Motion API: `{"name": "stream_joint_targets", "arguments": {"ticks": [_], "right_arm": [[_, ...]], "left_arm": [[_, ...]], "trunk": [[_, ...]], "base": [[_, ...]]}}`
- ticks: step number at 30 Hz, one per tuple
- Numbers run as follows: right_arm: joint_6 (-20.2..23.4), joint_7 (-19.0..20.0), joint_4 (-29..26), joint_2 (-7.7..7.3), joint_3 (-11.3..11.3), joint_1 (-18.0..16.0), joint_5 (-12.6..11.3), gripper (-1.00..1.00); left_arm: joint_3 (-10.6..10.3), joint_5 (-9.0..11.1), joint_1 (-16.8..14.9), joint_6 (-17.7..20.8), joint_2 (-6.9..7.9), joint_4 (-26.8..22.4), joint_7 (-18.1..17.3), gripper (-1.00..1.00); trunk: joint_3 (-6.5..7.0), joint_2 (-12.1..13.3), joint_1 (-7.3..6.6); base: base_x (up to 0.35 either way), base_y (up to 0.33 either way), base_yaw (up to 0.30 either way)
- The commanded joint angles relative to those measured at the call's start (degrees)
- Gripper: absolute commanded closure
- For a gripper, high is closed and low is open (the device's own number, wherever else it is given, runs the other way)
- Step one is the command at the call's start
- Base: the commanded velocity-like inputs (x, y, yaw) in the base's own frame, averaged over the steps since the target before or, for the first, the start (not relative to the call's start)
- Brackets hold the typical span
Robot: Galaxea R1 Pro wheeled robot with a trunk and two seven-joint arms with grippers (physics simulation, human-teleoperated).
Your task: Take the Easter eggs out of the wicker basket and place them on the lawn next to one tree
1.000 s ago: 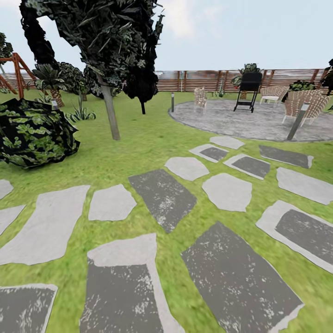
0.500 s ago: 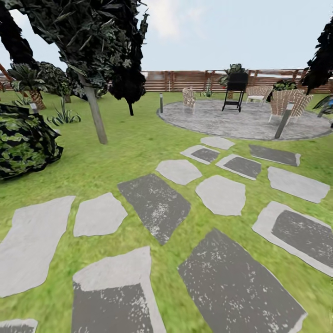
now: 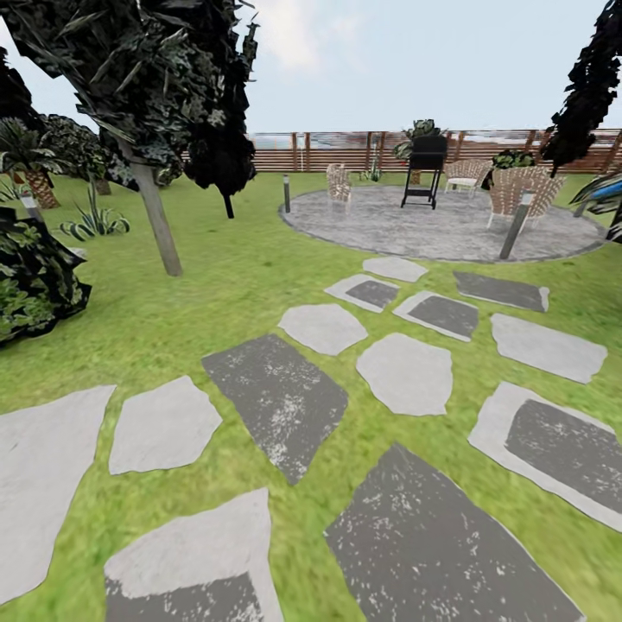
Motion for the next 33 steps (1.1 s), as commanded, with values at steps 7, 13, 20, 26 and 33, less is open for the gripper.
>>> {"name": "stream_joint_targets", "arguments": {"ticks": [7, 13, 20, 26, 33], "right_arm": [[-0.12, 0.0, -0.06, -0.01, 0.31, 0.0, -0.05, -1.0], [-0.06, 0.0, 0.16, -0.16, 0.31, 0.0, -0.03, -1.0], [-0.04, 0.0, 0.46, -0.67, 0.44, 0.0, 0.07, -1.0], [-0.02, 0.0, 0.51, -2.23, 0.53, 0.0, 0.36, -1.0], [0.01, 0.0, 0.51, -2.93, 0.56, 0.0, 0.48, -1.0]], "left_arm": [[-0.07, -0.03, 0.0, -0.12, 0.01, -0.01, -0.01, -1.0], [-0.07, -0.06, 0.0, -0.1, 0.01, -0.01, -0.01, -1.0], [-0.05, -0.11, 0.0, -0.1, 0.01, -0.01, -0.01, -1.0], [-0.03, -0.1, 0.0, -0.1, 0.01, -0.01, -0.01, -1.0], [-0.08, -0.11, 0.0, -0.1, 0.01, -0.01, -0.01, -1.0]], "trunk": [[-0.04, -0.01, 0.03], [-0.04, -0.01, 0.03], [-0.04, -0.01, 0.03], [-0.04, -0.01, 0.03], [-0.04, -0.01, 0.03]], "base": [[0.329, 0.0, -0.002], [0.331, 0.0, 0.0], [0.332, 0.0, 0.0], [0.333, 0.0, 0.0], [0.332, 0.0, 0.0]]}}
